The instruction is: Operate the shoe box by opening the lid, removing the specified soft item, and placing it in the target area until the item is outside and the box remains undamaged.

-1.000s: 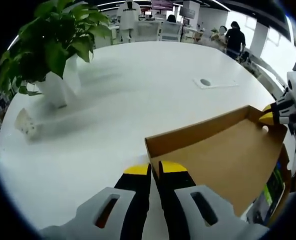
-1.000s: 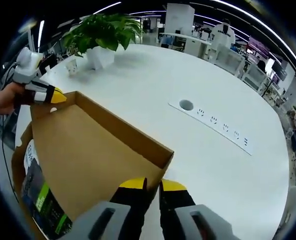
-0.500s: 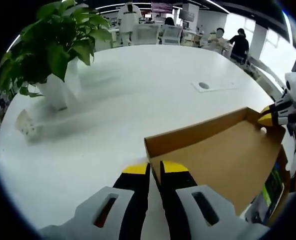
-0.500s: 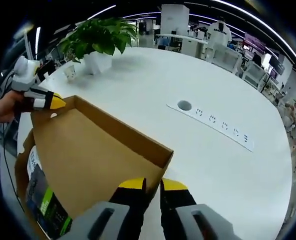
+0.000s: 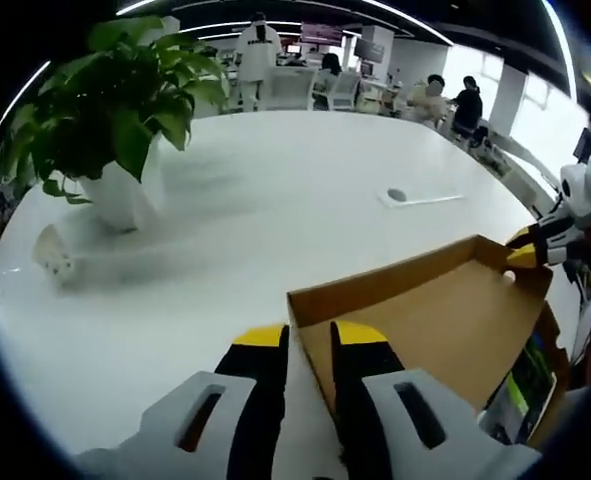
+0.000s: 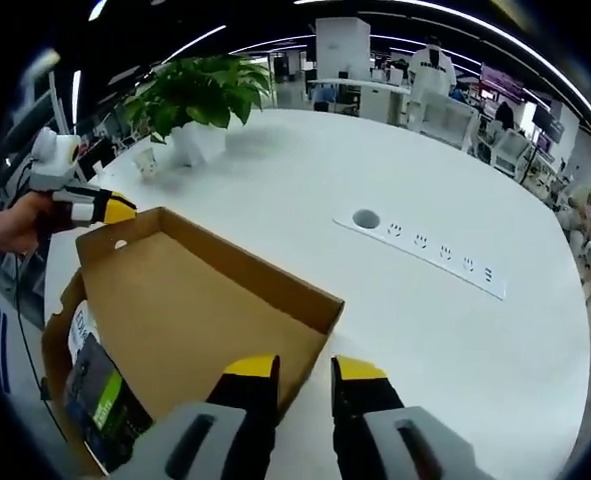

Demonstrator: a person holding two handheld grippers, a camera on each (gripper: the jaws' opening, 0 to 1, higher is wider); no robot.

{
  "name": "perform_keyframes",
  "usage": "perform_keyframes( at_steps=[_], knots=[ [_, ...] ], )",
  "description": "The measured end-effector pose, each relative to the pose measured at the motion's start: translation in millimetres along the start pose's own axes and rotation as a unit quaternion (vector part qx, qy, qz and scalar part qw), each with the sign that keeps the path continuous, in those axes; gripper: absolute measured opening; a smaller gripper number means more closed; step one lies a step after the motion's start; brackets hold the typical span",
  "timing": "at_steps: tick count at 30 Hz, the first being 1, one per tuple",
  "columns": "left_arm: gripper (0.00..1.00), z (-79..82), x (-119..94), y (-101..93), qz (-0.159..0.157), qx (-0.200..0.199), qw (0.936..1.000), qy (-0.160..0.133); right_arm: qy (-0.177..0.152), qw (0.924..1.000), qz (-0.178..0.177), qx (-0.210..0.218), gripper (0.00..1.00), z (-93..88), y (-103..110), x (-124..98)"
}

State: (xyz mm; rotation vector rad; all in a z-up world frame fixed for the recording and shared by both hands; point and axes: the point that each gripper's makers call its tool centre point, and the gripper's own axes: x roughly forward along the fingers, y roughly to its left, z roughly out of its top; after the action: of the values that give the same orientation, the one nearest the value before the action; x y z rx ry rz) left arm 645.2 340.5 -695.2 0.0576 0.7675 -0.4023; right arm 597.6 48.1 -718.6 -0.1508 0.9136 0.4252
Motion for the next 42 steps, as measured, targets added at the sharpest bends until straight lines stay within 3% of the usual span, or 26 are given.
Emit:
perform_keyframes(
  at_steps=[3,7,10,14,20,27,39,42],
  knots=[
    [0.17,4.5,-7.9,2.2,0.003,-0.011,0.9999,-0.012,-0.018,0.9998,0.001,0.008,0.19,4.7,-0.9,-7.0],
    [0.18,10.1,-19.6,3.4,0.005,-0.015,0.9994,-0.03,-0.055,0.9968,0.014,0.057,0.21,13.7,2.2,-19.5],
    [0.19,10.0,-28.1,4.1,0.006,-0.015,0.9992,-0.037,-0.057,0.9967,0.01,0.057,0.21,9.1,-0.5,-26.6],
    [0.2,6.4,-36.9,3.1,0.004,-0.012,0.9991,-0.039,-0.074,0.9906,0.028,0.111,0.23,5.2,0.8,-34.0],
    [0.23,-0.8,-53.8,4.4,0.002,-0.029,0.9984,-0.05,-0.086,0.9856,0.027,0.144,0.25,-8.6,-9.1,-49.1],
    [0.26,-7.5,-75.9,1.5,-0.005,-0.02,0.998,-0.06,-0.099,0.9826,0.027,0.155,0.28,-24.3,-12.8,-67.3],
    [0.3,-24.5,-104.5,-15.3,-0.034,-0.013,0.997,-0.069,-0.128,0.9795,0.054,0.146,0.36,-53.6,6.5,-98.5],
    [0.3,-28.9,-111.9,-20.7,-0.037,0.01,0.997,-0.067,-0.128,0.9796,0.057,0.145,0.37,-63.1,10.5,-103.1]
  ],
)
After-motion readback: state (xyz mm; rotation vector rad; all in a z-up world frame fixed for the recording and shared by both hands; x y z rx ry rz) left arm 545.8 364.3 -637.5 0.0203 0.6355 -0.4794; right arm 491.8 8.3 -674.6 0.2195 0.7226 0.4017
